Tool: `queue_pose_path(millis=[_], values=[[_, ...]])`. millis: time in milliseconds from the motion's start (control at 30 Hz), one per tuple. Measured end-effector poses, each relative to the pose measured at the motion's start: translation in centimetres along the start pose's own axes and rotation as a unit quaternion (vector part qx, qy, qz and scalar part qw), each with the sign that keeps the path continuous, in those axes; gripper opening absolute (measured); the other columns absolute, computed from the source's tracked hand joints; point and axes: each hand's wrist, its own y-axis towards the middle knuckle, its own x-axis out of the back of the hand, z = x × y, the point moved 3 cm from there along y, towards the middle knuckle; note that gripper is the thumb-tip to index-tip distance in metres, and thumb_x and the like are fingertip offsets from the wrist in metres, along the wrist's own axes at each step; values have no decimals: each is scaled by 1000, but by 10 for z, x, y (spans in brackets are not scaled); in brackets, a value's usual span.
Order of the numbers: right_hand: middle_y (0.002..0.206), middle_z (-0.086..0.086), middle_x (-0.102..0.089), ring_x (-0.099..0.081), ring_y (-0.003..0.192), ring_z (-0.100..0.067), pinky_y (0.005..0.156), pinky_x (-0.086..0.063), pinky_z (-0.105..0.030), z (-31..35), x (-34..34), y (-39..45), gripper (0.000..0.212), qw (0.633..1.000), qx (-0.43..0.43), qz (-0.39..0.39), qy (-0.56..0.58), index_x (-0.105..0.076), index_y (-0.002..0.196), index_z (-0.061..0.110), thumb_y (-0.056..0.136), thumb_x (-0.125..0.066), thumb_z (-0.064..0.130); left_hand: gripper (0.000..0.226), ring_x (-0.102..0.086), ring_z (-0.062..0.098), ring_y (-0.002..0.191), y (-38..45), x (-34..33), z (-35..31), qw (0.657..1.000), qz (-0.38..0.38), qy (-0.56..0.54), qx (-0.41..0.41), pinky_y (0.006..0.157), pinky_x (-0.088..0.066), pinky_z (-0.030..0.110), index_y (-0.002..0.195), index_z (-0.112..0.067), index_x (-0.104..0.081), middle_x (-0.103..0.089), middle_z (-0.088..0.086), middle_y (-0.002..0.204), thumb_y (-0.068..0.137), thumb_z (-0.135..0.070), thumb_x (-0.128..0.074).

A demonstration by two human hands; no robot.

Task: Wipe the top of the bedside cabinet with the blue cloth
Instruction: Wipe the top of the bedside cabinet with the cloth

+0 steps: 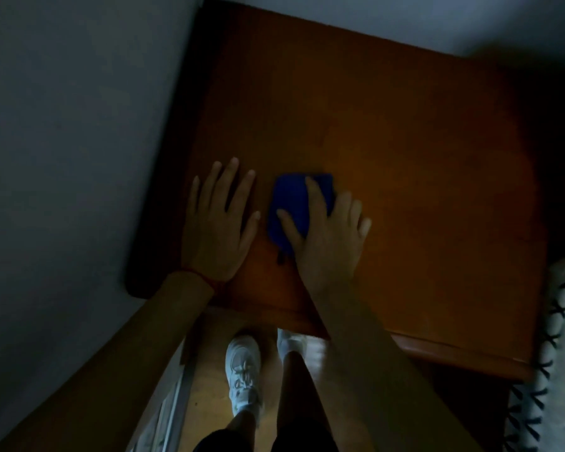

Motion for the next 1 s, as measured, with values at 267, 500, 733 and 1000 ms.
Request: queue_pose_path(millis=[267, 500, 733, 1000], values=[[126, -17, -51, -37, 109, -27, 84, -32, -41, -4, -3, 48, 54, 999, -26, 1, 38, -46, 130, 20, 86, -45, 52, 54, -25, 34, 133, 50, -9, 2, 999, 23, 35, 5, 108, -13, 50, 138, -4, -40, -36, 23, 143, 93, -35, -37], [121, -20, -54, -40, 105, -29, 80, -20, -37, -6, -10, 138, 54, 999, 14, -24, 41, -52, 125, 16, 84, -51, 50, 53, -24, 34, 134, 52, -6, 1, 999, 40, 25, 13, 110, -12, 49, 139, -8, -35, -33, 21, 145, 98, -41, -28], [125, -21, -51, -34, 110, -28, 85, -22, -38, -13, -6, 117, 54, 997, 14, 31, 65, -46, 129, 19, 85, -50, 49, 52, -25, 34, 133, 79, -5, 0, 999, 39, 22, 24, 108, -14, 49, 138, -8, -36, -36, 22, 143, 100, -41, -23], [123, -23, -51, -42, 108, -31, 78, -20, -34, -4, -16, 220, 56, 997, -23, -17, 69, -49, 128, 15, 83, -55, 48, 51, -26, 33, 134, 110, -13, 8, 999, 34, 14, 14, 109, -14, 52, 138, -10, -34, -35, 20, 144, 98, -40, -28]])
